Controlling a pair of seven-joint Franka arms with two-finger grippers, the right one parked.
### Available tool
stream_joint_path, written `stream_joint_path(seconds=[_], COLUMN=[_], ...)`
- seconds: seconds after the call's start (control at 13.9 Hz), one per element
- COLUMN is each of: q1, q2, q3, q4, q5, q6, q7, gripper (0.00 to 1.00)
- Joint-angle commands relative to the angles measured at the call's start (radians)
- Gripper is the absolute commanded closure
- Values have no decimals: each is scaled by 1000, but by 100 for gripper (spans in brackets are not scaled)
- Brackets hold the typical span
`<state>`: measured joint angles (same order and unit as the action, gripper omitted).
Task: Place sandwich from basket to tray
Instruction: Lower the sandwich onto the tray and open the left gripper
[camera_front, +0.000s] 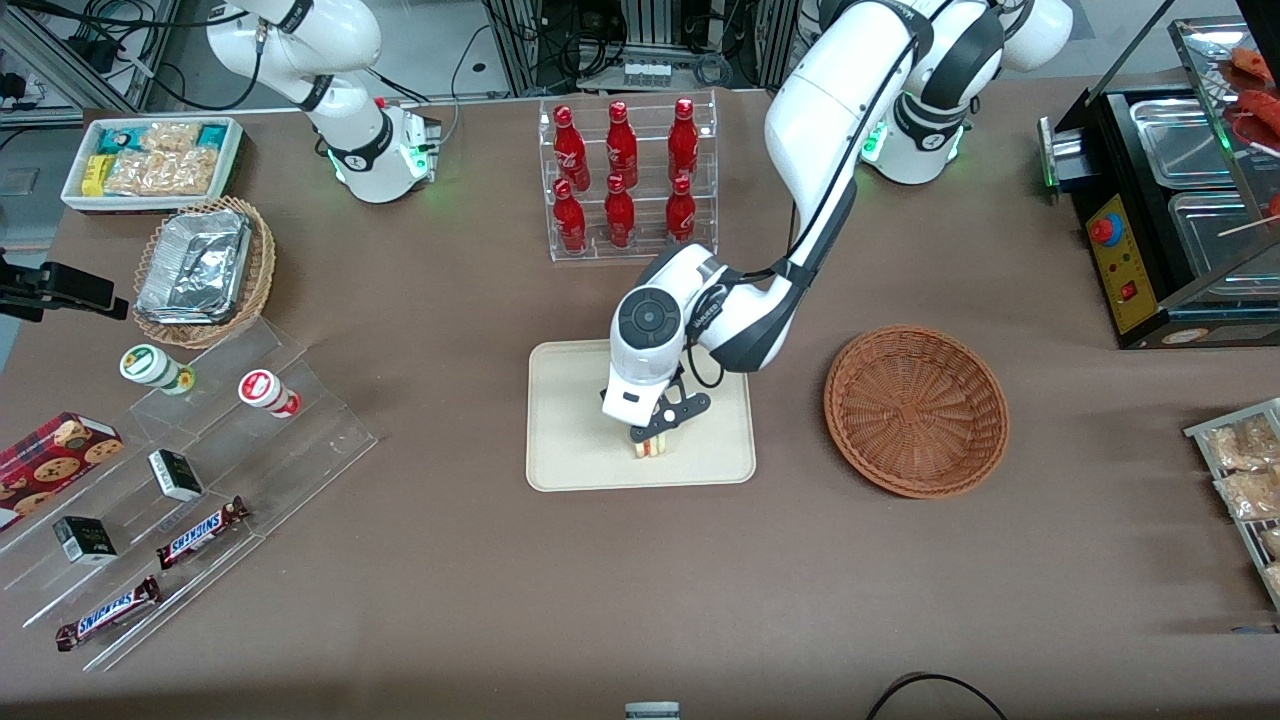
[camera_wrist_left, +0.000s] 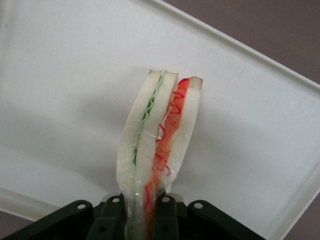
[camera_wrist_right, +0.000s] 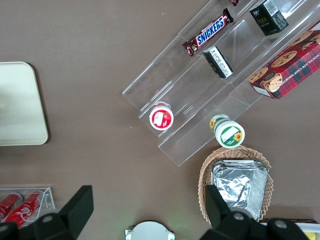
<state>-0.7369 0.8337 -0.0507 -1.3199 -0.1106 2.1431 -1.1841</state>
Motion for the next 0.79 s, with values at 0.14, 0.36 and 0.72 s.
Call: stream_joint_path(seconds=[0.14, 0.36, 0.72], q1=[-2, -2, -2], q2=[33, 41, 16], q3=[6, 6, 9], q4=[56, 54, 56], q5=[-34, -34, -34], q6=[-19, 4, -9], q7=[3, -2, -5], gripper=[44, 0, 0])
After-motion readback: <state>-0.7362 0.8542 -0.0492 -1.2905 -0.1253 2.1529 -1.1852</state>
